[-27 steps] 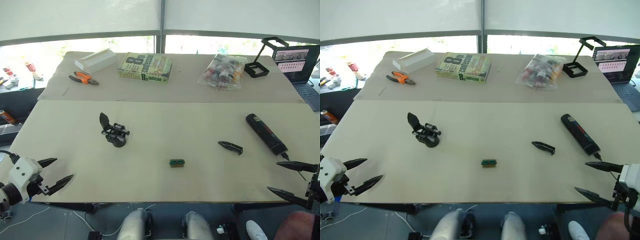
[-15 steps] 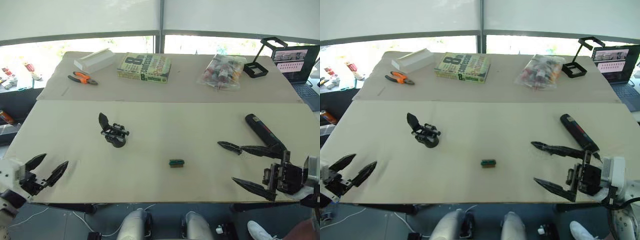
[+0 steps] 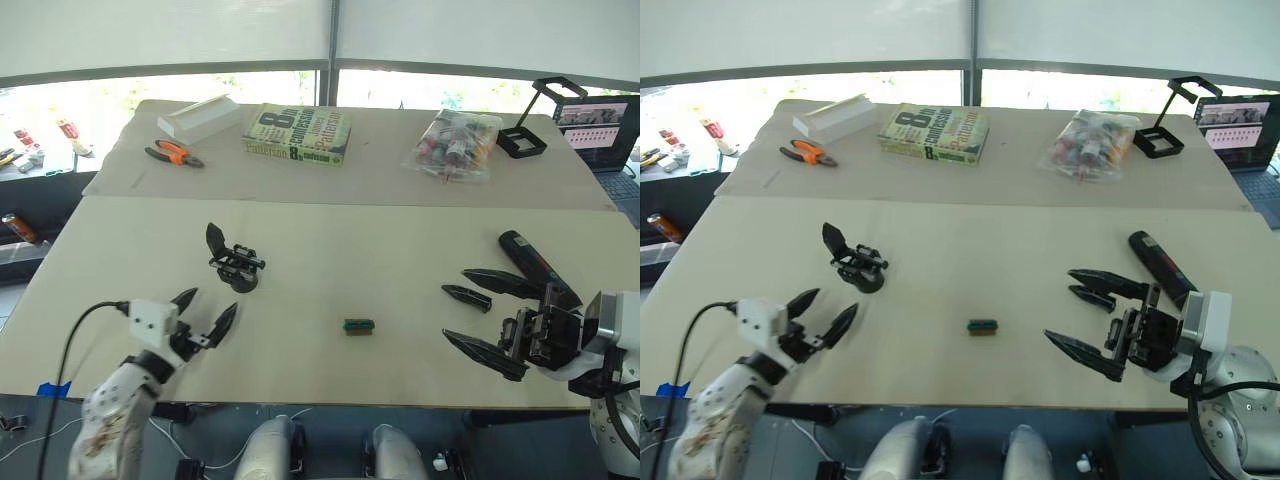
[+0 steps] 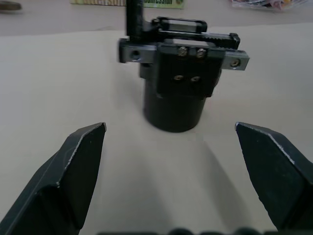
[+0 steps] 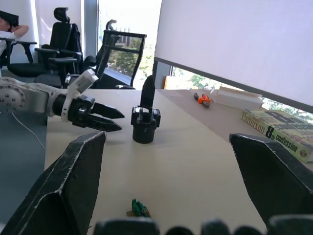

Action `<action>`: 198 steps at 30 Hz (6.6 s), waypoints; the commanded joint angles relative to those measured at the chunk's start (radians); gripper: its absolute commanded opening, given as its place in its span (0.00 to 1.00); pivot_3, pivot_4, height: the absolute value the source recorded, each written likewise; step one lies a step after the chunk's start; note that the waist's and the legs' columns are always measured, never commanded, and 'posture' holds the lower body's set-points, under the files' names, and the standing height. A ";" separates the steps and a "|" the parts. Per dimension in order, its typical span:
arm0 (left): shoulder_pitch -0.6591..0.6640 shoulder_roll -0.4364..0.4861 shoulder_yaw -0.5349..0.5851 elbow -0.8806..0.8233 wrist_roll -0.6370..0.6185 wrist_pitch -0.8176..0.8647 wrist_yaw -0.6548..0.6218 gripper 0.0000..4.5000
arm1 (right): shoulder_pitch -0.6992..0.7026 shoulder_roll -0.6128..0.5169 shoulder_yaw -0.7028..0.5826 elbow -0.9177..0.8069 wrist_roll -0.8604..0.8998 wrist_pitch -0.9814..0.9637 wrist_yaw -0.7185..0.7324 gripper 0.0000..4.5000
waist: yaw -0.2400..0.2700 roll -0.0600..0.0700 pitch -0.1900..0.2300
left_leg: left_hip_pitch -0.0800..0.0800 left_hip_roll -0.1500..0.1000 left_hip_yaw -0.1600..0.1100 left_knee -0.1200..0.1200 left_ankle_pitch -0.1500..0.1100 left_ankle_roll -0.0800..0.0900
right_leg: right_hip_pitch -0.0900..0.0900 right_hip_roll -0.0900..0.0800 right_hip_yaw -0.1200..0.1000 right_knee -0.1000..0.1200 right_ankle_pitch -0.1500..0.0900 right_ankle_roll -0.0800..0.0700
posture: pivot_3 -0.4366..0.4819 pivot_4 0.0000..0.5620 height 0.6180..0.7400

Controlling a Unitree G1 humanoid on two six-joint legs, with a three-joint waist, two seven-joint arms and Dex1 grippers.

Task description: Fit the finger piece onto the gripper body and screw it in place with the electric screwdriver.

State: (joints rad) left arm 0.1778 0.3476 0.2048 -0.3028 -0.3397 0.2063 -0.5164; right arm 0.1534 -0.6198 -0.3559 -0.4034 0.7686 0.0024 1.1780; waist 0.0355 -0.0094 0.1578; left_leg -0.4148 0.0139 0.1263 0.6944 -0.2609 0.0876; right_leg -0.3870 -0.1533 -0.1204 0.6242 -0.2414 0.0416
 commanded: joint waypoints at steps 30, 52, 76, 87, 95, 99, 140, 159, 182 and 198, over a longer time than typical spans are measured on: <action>-0.295 -0.088 -0.132 0.314 0.083 -0.112 0.006 0.51 | 0.092 0.003 -0.059 -0.096 0.016 0.002 -0.028 1.00 | 0.027 0.006 -0.004 | 0.001 0.000 -0.002 0.001 -0.001 0.000 | -0.001 -0.003 -0.001 0.000 0.000 0.000 | 0.48 0.27 1.00; -1.123 -0.218 -0.375 1.368 0.197 -0.596 -0.789 0.51 | 0.557 0.099 -0.265 -0.312 0.031 0.021 -0.014 1.00 | -0.014 -0.001 0.001 | -0.010 -0.001 0.000 0.007 -0.002 0.006 | -0.006 0.002 0.000 -0.001 0.000 0.002 | 0.48 0.27 1.00; -1.115 -0.180 -0.295 1.447 0.253 -0.623 -0.761 1.00 | 0.518 0.087 -0.271 -0.330 0.068 0.013 -0.042 1.00 | 0.001 -0.002 0.002 | -0.010 -0.001 -0.001 0.009 -0.003 0.008 | -0.006 0.001 0.000 0.002 0.001 0.002 | 0.48 0.27 1.00; -0.935 -0.200 -0.298 1.180 0.240 -0.539 -0.680 1.00 | 0.461 0.037 -0.280 -0.312 0.077 0.041 -0.048 1.00 | 0.005 -0.002 0.001 | -0.009 -0.001 -0.002 0.010 -0.003 0.007 | -0.004 0.001 -0.001 0.002 0.001 0.002 | 0.48 0.27 1.00; -0.894 -0.228 -0.332 1.101 0.254 -0.470 -0.618 1.00 | 0.432 0.008 -0.269 -0.314 0.078 0.058 -0.074 1.00 | 0.004 -0.002 0.001 | -0.009 -0.001 -0.002 0.011 -0.003 0.007 | -0.003 0.001 -0.001 0.002 0.001 0.002 | 0.48 0.27 1.00; -0.908 -0.237 -0.344 1.128 0.271 -0.444 -0.578 1.00 | 0.427 0.006 -0.263 -0.327 0.075 0.064 -0.092 1.00 | 0.005 -0.002 0.001 | -0.008 -0.001 -0.002 0.011 -0.003 0.007 | -0.002 0.001 -0.001 0.002 0.001 0.002 | 0.48 0.27 1.00; -0.913 -0.071 -0.257 1.272 0.196 -0.659 -0.870 0.99 | 0.310 -0.246 -0.259 -0.160 0.111 0.334 -0.161 1.00 | -0.022 -0.001 0.000 | -0.008 0.000 -0.002 0.011 -0.003 0.008 | -0.002 0.001 -0.001 0.002 0.001 0.002 | 0.48 0.27 1.00; -0.316 0.249 -0.141 0.077 -0.211 -0.024 -0.760 0.99 | -0.698 -0.481 0.663 0.567 -0.578 0.616 -0.020 1.00 | -0.025 0.004 0.001 | -0.009 -0.001 -0.002 0.010 -0.001 0.004 | -0.004 -0.002 -0.002 0.002 0.000 0.001 | 0.48 0.27 1.00; -0.556 0.137 -0.088 -0.079 -0.588 0.397 -0.290 1.00 | -0.436 -0.317 0.101 -0.070 -0.426 0.715 -0.206 0.25 | -0.020 0.005 0.001 | -0.008 0.000 -0.003 0.010 0.001 0.001 | -0.002 0.001 -0.001 0.003 0.000 0.002 | 0.48 0.27 1.00; -0.865 -0.278 -0.168 0.051 -0.646 0.475 0.071 1.00 | -0.538 -0.022 0.378 -0.469 -0.674 0.631 -0.714 0.25 | -0.022 0.003 0.001 | -0.008 -0.001 -0.003 0.010 0.003 -0.002 | -0.002 0.006 0.000 0.002 0.000 0.002 | 0.48 0.27 1.00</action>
State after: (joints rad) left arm -0.6617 0.0742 0.0327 -0.2273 -0.9836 0.6988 -0.4435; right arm -0.3712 -0.6425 0.0327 -0.8368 0.1211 0.6617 0.4859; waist 0.0132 -0.0063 0.1586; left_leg -0.4227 0.0128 0.1235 0.7044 -0.2580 0.0860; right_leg -0.3886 -0.1469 -0.1200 0.6263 -0.2418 0.0432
